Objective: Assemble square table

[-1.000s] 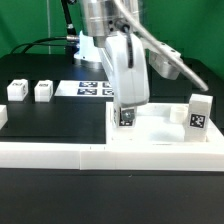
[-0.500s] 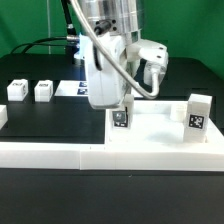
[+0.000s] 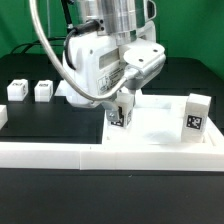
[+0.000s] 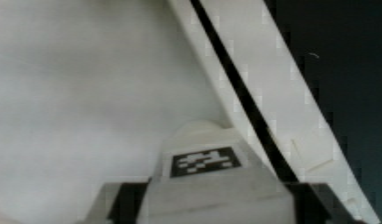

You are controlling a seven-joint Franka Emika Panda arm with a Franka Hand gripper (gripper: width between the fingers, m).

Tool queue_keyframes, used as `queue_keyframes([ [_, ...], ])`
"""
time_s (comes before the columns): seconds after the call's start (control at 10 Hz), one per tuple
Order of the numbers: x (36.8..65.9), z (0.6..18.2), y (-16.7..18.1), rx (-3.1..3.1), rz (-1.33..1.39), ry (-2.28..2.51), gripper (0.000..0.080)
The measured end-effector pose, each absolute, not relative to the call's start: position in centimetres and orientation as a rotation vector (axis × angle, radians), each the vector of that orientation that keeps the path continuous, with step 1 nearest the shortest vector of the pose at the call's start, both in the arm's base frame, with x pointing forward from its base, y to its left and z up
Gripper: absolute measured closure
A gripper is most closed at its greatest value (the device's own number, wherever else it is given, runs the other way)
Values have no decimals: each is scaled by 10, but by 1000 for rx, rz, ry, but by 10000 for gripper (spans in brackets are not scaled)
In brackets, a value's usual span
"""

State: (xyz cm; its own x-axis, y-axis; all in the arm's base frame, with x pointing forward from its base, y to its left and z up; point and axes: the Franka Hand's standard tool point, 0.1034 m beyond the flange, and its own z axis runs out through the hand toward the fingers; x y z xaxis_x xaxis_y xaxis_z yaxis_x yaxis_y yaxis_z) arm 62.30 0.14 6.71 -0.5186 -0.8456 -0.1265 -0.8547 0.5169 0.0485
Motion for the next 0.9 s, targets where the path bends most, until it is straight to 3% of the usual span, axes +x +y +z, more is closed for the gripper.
queue_keyframes([
  [0.3, 622, 66, 1, -1521, 154, 2652, 487],
  [0.4, 622, 66, 2, -1523, 154, 2651, 247],
  [0.5, 622, 66, 2, -1524, 155, 2650, 247],
  [0.6, 622, 66, 2, -1526, 155, 2649, 170],
  [0.9, 622, 66, 2, -1528, 155, 2648, 151],
])
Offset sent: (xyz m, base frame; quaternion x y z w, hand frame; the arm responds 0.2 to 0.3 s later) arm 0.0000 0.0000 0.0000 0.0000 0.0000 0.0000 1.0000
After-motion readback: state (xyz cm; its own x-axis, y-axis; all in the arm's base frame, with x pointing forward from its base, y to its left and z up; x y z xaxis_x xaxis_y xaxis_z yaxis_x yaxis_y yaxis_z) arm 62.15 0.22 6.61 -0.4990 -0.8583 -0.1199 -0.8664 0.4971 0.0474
